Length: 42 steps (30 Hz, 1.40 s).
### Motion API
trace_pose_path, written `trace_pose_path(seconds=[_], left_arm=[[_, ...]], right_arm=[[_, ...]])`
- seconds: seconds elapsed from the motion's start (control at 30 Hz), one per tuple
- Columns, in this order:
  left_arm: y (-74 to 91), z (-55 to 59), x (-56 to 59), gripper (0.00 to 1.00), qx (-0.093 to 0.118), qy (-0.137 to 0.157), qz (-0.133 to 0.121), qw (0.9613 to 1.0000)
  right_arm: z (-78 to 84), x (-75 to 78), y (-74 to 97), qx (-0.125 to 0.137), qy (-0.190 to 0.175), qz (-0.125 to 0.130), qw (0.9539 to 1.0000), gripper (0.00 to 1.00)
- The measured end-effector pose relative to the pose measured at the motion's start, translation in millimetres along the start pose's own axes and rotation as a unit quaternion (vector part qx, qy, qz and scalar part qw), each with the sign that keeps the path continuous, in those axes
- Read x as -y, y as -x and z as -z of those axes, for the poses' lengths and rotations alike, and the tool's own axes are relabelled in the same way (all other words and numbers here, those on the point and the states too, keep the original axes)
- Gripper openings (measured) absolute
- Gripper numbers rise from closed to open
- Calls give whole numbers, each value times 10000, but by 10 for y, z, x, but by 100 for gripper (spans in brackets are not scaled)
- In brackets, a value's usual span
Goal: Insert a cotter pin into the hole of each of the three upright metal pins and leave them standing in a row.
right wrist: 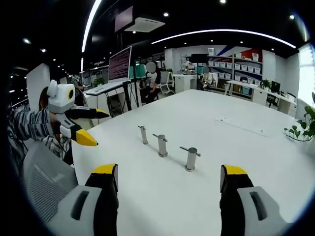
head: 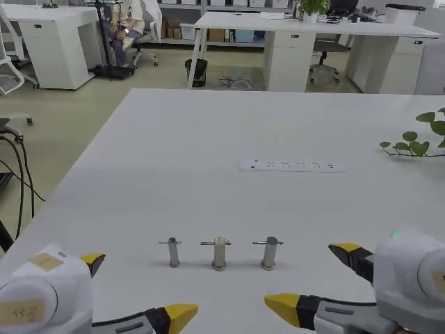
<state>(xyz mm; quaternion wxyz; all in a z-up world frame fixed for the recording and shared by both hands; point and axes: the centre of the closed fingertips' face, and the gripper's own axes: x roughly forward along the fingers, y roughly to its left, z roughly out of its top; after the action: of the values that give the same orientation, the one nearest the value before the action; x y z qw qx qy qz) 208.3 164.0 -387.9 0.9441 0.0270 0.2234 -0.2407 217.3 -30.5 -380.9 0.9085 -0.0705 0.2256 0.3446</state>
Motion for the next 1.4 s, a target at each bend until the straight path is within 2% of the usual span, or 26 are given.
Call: trace_pose_path(seconds=[0.13,0.27,0.4,0.5,0.73,1.1,1.4], left_arm=[[10,26,-1,96,-56,-26,-20,10000],[27,31,-24,96,-51,-56,-102,9999],[47,35,-21,94,-13,-43,-155,9999],[58,59,-11,93,-95,-76,-161,9998],[85,12,-6,92,-30,-75,-208,9998],[79,43,18,90,-63,-43,-210,9997],[78,15,1,89,-22,-29,-231,9997]], right_arm=[[39,-43,10,0,-10,-13,10000,83],[92,-52,32,-13,96,113,9999,82],[144,-96,47,16,-40,75,10000,81],[177,-116,51,-25,-37,64,10000,80],[153,-142,82,50,-17,63,10000,79],[164,-181,92,101,-120,21,9999,78],[138,-187,100,194,-196,15,9996,77]])
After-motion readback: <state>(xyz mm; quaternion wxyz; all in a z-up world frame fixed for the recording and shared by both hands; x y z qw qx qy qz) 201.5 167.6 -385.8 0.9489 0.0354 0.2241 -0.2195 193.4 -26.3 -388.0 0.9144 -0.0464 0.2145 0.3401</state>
